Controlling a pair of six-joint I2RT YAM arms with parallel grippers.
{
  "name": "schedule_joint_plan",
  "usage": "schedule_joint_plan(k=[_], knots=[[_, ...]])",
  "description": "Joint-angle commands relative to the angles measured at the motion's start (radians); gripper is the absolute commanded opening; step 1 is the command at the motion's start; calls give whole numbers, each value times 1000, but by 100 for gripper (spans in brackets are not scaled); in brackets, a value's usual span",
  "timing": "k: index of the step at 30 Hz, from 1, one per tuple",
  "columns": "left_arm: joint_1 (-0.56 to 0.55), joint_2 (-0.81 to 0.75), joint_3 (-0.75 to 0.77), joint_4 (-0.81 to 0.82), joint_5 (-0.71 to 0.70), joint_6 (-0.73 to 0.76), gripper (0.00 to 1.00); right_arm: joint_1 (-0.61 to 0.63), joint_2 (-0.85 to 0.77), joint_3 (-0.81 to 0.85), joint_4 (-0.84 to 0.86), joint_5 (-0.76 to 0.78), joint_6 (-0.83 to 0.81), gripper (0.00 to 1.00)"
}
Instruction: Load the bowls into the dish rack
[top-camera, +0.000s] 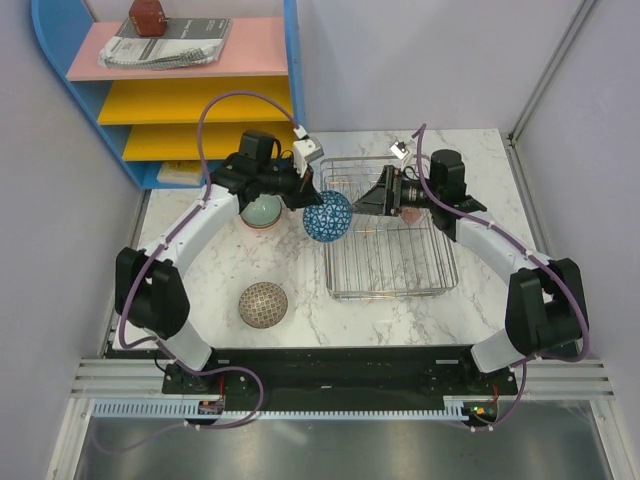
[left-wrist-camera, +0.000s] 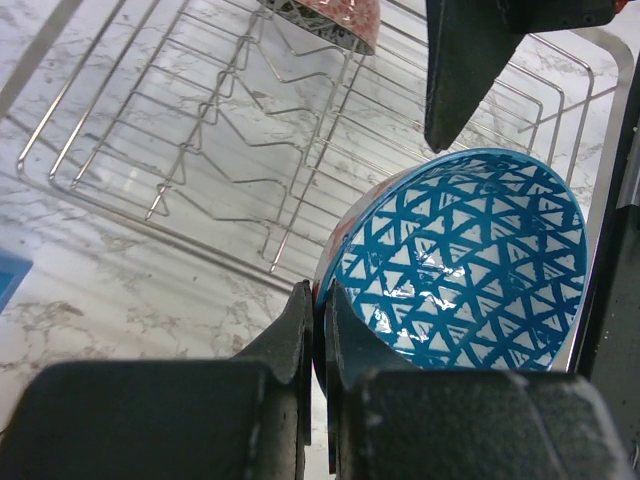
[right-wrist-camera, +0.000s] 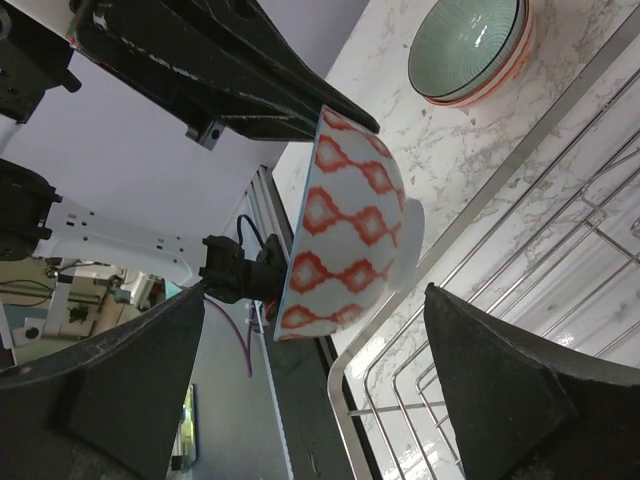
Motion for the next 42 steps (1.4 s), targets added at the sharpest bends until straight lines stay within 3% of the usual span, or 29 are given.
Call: schedule_joint_plan(k=[1,20,42], knots=[[-33,15,88,60,64,-30,2,-10,-22,-32,185,-58,89,98],[-100,55,140,69,13,-10,2,-11,28,-74,168,-67,47,98],[-112,84,169,77,2,-2,2,-10,31,-130,336,-113,182,85]])
